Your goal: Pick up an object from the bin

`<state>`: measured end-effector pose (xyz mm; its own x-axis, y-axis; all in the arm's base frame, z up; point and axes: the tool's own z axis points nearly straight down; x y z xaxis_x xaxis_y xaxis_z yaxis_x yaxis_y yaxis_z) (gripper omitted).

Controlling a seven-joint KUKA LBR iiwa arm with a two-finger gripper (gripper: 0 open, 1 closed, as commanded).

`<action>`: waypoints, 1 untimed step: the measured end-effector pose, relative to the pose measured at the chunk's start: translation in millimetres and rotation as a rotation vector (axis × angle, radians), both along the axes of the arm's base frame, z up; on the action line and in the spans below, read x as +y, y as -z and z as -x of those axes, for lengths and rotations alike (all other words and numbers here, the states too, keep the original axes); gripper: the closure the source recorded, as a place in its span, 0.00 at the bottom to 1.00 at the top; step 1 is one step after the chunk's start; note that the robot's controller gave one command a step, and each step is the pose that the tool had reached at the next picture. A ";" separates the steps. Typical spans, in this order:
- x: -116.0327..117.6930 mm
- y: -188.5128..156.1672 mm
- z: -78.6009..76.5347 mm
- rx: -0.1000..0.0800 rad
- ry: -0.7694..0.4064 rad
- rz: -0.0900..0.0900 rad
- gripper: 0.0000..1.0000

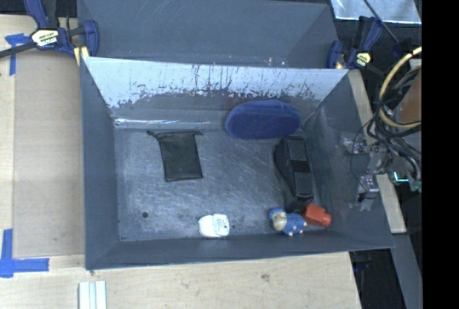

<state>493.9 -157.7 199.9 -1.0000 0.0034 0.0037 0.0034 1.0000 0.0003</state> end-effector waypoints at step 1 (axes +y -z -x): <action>24.2 82.1 -30.6 -0.001 0.076 0.000 0.00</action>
Offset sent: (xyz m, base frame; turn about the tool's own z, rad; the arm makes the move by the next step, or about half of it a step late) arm 0.0306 0.0231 -0.0780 0.0784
